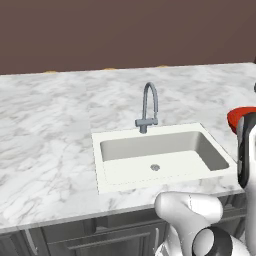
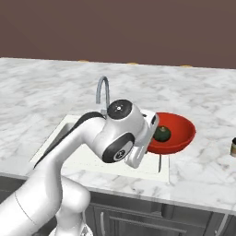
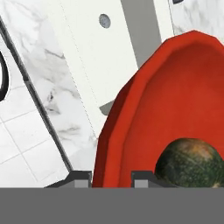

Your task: Pick the squash from the sink and place it in the bowl. Then pick the bowl and place it in the microwave. Then close the microwave door and press the start button.

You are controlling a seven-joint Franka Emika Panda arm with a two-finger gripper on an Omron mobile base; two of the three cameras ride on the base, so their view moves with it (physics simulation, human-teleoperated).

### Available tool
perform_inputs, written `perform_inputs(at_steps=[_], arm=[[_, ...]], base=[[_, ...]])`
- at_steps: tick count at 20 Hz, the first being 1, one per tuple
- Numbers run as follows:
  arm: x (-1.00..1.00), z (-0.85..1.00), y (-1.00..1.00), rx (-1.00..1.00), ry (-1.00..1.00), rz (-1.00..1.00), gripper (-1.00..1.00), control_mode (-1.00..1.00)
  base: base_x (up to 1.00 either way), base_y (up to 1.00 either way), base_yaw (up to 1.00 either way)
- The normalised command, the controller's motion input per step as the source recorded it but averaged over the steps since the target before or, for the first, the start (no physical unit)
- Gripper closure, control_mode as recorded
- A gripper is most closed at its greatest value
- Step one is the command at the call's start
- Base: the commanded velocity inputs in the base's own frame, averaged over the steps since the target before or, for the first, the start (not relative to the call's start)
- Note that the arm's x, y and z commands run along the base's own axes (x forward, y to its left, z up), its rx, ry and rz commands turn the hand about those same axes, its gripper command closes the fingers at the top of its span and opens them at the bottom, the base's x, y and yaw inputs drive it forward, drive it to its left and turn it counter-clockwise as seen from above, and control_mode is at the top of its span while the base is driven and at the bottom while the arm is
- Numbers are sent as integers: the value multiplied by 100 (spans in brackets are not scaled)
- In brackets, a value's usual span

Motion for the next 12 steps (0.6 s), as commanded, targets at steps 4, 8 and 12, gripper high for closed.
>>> perform_inputs(at_steps=[4, 8, 12], arm=[[-16, 100, 32, 1, -1, 9, 100, -100], [-1, 90, 47, 1, 1, 14, 100, -100], [-13, 81, 47, 3, 2, 16, 100, -100]], base=[[0, 0, 0], [0, 0, 0], [0, 0, 0]])
